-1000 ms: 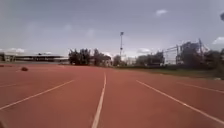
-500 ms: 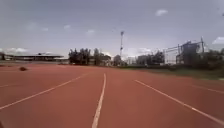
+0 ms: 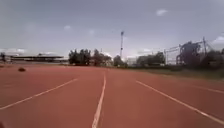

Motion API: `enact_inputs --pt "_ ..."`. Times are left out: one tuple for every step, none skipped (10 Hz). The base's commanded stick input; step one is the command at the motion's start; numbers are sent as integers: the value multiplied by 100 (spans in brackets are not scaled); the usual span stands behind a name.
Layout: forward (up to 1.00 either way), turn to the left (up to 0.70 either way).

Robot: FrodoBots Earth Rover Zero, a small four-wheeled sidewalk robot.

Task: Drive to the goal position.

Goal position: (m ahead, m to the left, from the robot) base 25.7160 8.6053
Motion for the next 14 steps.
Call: enact_inputs --pt "45 0" --pt "45 0" --pt "45 0" --pt "45 0" --pt "45 0" --pt "45 0" --pt "45 0" --pt "45 0" --pt "45 0" --pt "45 0" --pt "45 0" --pt "45 0" --pt "45 0" --pt "45 0"
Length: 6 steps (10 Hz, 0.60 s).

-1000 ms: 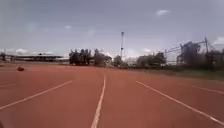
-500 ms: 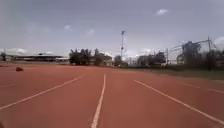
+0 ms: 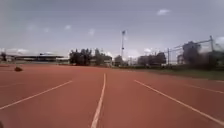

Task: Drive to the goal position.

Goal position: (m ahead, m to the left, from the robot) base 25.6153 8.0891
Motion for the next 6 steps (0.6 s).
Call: enact_inputs --pt "45 0" --pt "45 0" --pt "45 0" --pt "45 0" --pt "45 0" --pt "45 0"
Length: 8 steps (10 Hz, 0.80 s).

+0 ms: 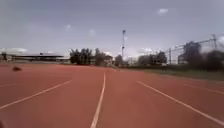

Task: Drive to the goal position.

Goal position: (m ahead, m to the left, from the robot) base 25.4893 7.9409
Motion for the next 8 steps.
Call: enact_inputs --pt "45 0" --pt "45 0" --pt "45 0" --pt "45 0" --pt "45 0" --pt "45 0" --pt "45 0" --pt "45 0"
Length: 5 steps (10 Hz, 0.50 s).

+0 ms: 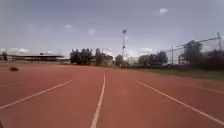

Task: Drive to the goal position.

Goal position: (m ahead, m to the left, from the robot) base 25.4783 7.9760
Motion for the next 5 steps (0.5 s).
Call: enact_inputs --pt "45 0" --pt "45 0" --pt "45 0" --pt "45 0" --pt "45 0"
